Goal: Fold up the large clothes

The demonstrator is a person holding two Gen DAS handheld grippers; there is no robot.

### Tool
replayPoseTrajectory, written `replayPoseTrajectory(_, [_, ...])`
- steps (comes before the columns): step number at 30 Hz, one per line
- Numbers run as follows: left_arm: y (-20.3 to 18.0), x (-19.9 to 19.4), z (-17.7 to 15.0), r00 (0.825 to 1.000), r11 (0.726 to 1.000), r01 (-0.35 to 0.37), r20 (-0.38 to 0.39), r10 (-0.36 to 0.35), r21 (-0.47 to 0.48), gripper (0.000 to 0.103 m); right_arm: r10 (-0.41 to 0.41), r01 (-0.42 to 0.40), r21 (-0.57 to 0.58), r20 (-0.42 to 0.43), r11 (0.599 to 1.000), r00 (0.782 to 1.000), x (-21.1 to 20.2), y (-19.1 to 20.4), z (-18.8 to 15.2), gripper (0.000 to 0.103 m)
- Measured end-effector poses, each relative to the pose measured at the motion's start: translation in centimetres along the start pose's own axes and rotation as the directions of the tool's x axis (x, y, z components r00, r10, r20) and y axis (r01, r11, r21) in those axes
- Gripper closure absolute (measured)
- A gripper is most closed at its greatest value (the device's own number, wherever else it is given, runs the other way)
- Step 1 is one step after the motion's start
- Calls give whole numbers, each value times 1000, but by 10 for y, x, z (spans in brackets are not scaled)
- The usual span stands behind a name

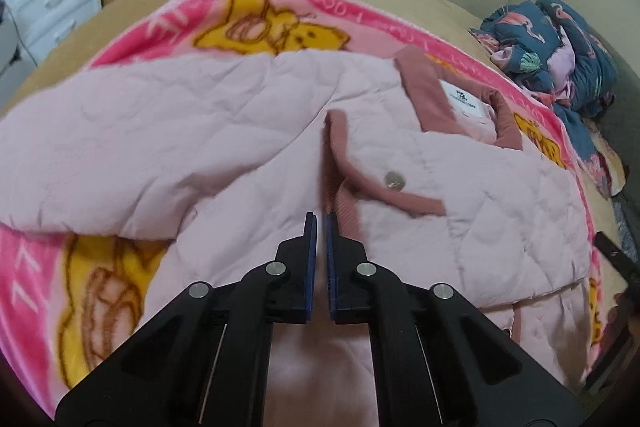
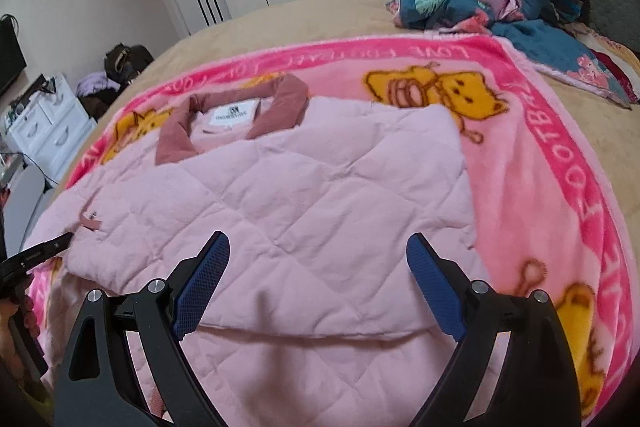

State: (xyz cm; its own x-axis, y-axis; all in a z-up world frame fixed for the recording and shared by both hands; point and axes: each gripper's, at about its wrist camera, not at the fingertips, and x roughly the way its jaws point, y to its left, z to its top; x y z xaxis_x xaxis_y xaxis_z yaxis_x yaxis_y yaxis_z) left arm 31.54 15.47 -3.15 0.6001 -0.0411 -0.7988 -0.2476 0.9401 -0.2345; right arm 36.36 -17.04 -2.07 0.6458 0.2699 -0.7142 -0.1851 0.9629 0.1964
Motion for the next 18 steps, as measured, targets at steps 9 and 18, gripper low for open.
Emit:
replayPoseTrajectory(9, [-15,-40,-4,994,999,54,97,-54,-3,93,-62,63,12,-106,998,992,45,-9,-22,14])
replayPoseTrajectory(18, [-70,9,-23,994,989,85,-80,-76,118,69,-49,53,30,-118,998,992,50,-13,-25,13])
